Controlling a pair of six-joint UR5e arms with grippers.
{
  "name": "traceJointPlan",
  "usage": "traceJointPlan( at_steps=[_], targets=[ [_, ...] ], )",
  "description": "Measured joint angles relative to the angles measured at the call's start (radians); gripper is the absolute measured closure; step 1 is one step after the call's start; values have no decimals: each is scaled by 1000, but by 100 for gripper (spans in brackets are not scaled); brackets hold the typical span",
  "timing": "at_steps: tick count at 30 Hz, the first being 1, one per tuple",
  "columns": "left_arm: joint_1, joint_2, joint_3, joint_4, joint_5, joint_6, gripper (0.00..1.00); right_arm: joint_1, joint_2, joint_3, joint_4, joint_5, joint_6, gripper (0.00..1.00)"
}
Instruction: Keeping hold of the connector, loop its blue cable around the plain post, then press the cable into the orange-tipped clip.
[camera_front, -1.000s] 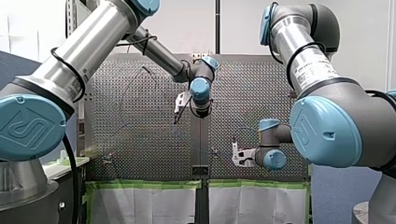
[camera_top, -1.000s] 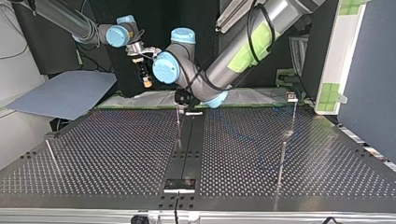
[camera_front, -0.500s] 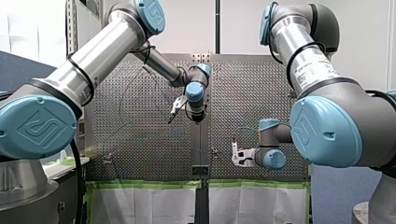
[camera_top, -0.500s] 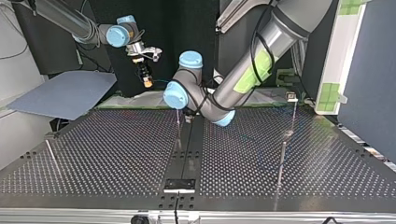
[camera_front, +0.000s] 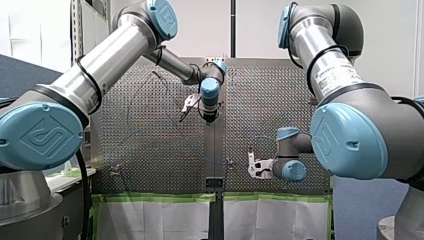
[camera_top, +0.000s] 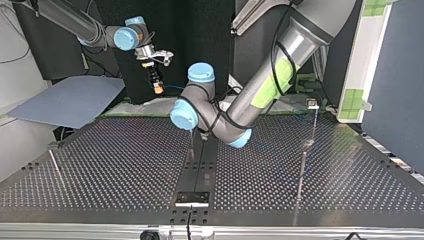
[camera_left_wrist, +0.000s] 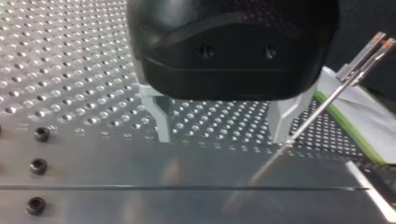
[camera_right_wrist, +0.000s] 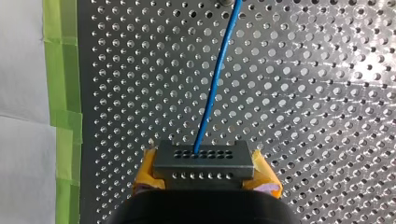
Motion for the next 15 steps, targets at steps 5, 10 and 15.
traceJointPlan(
  at_steps=[5, 10, 15],
  targets=[
    [0, 0, -26, -44, -29, 10, 0, 0, 0, 0, 0, 0, 0, 100],
    [-8, 0, -65, -88, -22, 22, 0, 0, 0, -1, -1, 0, 1, 100],
    [-18, -1, -78, -137, -13, 26, 0, 0, 0, -1, -1, 0, 1, 100]
  ],
)
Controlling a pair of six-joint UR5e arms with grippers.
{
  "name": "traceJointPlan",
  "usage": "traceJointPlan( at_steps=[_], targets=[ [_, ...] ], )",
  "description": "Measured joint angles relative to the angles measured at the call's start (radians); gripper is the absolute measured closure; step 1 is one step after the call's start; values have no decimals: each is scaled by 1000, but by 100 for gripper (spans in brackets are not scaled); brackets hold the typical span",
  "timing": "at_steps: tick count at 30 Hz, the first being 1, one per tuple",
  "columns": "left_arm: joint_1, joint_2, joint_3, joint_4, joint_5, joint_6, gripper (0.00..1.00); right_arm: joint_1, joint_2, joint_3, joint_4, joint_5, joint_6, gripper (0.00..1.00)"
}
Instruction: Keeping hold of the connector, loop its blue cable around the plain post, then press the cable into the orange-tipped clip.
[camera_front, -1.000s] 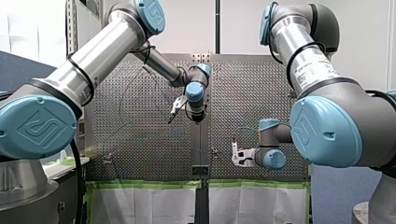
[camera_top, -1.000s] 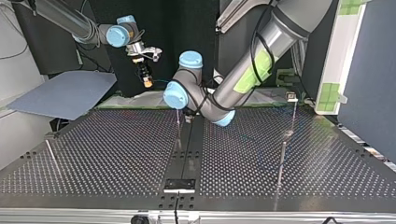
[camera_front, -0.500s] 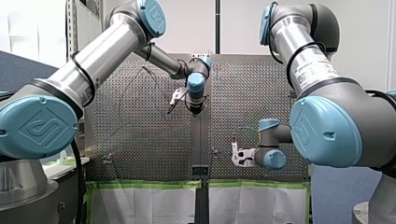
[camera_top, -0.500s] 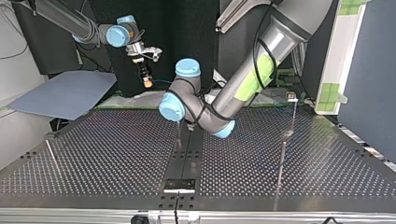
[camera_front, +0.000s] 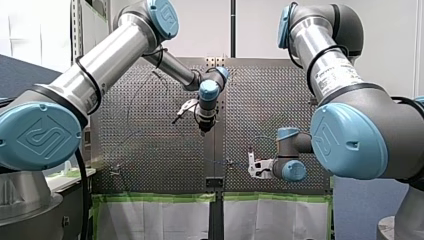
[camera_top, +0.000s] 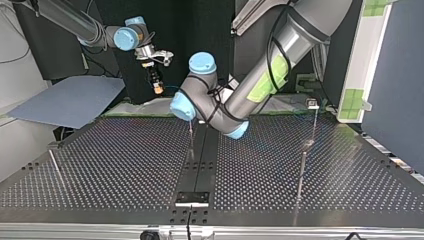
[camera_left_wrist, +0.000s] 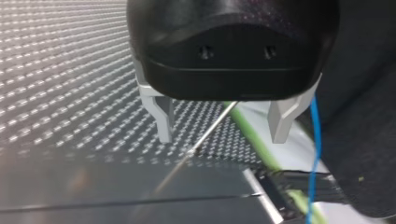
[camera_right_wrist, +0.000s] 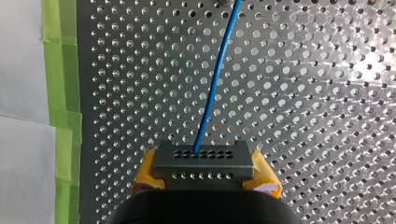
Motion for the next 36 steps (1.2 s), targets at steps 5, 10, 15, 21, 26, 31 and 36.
traceJointPlan(
  at_steps=[5, 10, 15, 21, 26, 31, 36],
  targets=[
    [-5, -1, 1, -54, 3, 5, 0, 0, 0, 0, 1, 0, 0, 100],
    [-6, -14, 24, -109, 1, 6, 0, 2, 0, 0, 3, 0, 0, 100],
    [-8, -52, 57, -156, -1, 5, 0, 2, 0, 0, 3, 0, 0, 100],
    [-7, -88, 81, -217, 5, -6, 0, 3, -1, -4, 6, 0, 0, 100],
    [-1, -122, 125, -240, 29, -23, 0, 3, 0, -4, 5, 0, 0, 100],
    [11, -131, 149, -205, 80, -33, 0, 4, 0, -5, 6, 0, -1, 100],
    [22, -131, 156, -173, 112, -49, 0, 5, 0, -5, 7, 0, -1, 100]
  ],
)
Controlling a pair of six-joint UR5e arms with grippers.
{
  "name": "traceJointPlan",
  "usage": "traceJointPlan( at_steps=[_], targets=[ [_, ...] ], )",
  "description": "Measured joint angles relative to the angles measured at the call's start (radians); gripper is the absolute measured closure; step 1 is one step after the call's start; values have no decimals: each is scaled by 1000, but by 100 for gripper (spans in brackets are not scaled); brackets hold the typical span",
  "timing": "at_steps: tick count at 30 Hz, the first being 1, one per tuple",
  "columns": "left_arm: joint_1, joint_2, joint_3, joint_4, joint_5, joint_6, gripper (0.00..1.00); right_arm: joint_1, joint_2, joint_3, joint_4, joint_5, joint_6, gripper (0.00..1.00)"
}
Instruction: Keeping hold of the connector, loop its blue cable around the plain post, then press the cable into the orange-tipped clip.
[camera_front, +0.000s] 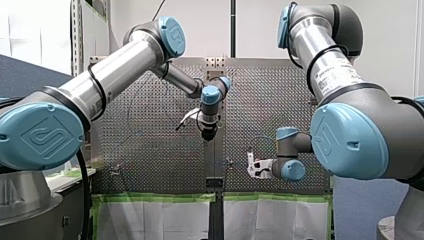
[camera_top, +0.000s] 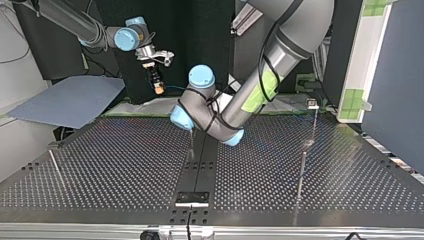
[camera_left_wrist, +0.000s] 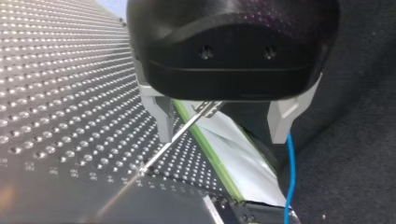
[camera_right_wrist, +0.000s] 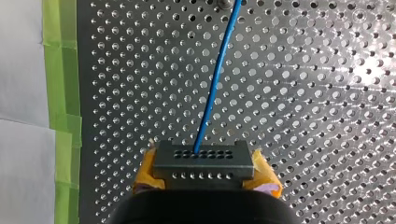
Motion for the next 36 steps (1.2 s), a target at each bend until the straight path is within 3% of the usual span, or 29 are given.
traceJointPlan(
  at_steps=[9, 23, 31, 36],
  targets=[
    [9, -18, -18, 19, -5, -8, 0, 5, 0, 0, 1, 0, 0, 100],
    [11, -69, -47, 99, -7, -10, 0, 6, 0, 0, -1, 0, 0, 100],
    [13, -69, -47, 106, -20, -13, 0, 6, 0, -2, 0, 0, 1, 100],
    [10, -69, -34, 70, -49, -7, 0, 6, 0, -2, 1, 0, 0, 100]
  ],
)
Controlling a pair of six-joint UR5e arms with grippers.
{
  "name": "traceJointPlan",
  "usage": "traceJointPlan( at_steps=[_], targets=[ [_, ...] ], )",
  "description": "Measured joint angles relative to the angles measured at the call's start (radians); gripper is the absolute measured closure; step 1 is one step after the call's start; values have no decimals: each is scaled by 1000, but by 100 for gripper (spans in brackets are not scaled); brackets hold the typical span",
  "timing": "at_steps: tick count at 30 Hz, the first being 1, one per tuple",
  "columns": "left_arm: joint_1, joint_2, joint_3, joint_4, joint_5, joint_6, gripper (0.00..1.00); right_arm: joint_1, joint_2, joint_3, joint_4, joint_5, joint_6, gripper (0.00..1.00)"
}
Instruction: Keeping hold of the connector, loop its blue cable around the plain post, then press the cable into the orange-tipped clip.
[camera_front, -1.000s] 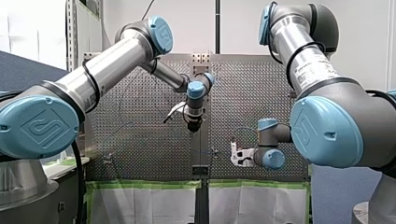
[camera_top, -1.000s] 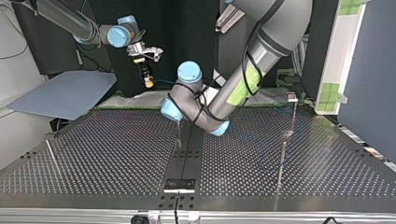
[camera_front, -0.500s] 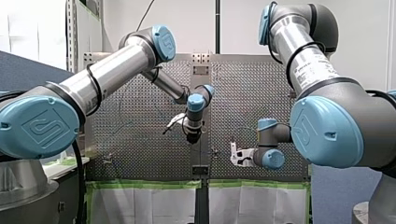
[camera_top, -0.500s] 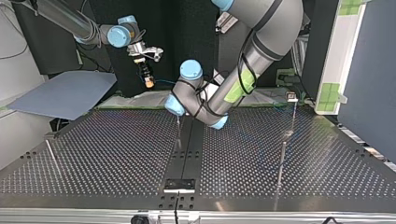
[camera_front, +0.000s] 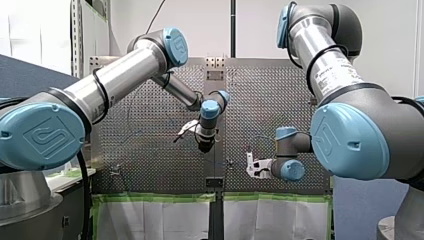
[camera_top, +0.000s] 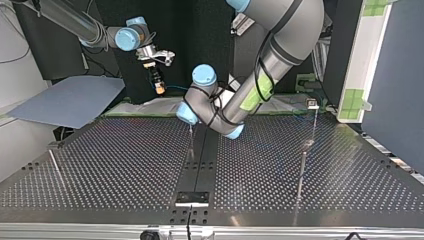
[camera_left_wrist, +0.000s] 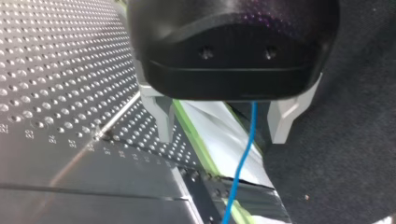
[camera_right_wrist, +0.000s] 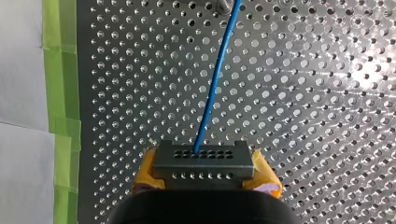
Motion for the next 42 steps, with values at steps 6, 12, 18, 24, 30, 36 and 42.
traceJointPlan(
  at_steps=[6, 12, 18, 24, 30, 36, 42],
  targets=[
    [0, 0, 7, -65, 13, -10, 0, 0, 0, 0, 0, 0, 0, 100],
    [5, 0, 25, -111, 64, -47, 0, 2, 0, 0, 1, 0, -1, 100],
    [13, 0, 35, -106, 121, -87, 0, 4, 0, 0, 2, 0, -1, 100],
    [19, -1, 35, -84, 177, -107, 0, 5, 0, 0, 2, 0, 0, 100],
    [23, -31, 37, -58, 236, -101, 0, 6, 0, -2, 2, 0, 0, 100],
    [24, -87, 44, -20, 243, -91, 0, 7, 0, -6, 5, 0, -1, 100],
    [28, -143, 64, 34, 219, -94, 0, 8, 0, -8, 10, 0, -3, 100]
  ],
)
